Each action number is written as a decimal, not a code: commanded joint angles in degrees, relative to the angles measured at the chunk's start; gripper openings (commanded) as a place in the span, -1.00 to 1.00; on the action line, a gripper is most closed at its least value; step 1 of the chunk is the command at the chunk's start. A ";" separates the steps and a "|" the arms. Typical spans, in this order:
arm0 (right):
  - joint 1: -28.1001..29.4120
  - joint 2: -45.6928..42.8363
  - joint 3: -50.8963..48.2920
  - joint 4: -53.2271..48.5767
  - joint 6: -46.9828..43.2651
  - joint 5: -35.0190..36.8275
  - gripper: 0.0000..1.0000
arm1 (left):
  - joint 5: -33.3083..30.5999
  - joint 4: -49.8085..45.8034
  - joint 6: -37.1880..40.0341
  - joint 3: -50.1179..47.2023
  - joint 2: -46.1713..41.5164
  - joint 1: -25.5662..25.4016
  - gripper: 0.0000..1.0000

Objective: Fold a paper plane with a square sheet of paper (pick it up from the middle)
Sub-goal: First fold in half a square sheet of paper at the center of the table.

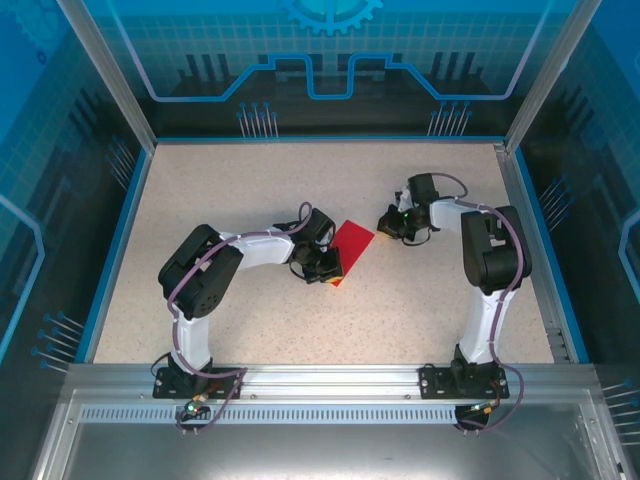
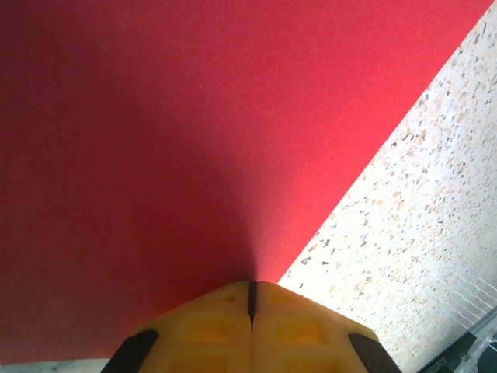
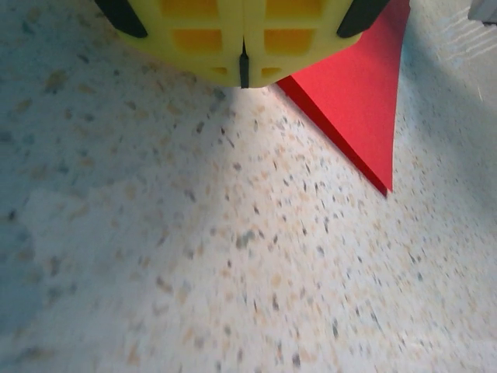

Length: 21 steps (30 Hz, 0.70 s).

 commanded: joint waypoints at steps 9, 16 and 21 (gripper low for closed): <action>6.83 -2.76 -3.94 3.79 -1.83 -8.34 -1.00 | -1.51 -7.51 0.60 -1.47 2.42 -0.49 -1.00; 5.73 0.16 -4.54 4.41 -1.47 -8.49 -1.00 | -1.50 -8.55 0.81 -1.23 2.79 -0.52 -1.00; 3.22 1.01 -3.60 2.22 -2.48 -4.16 -1.00 | -1.38 -9.04 0.85 -1.14 2.99 -0.53 -1.00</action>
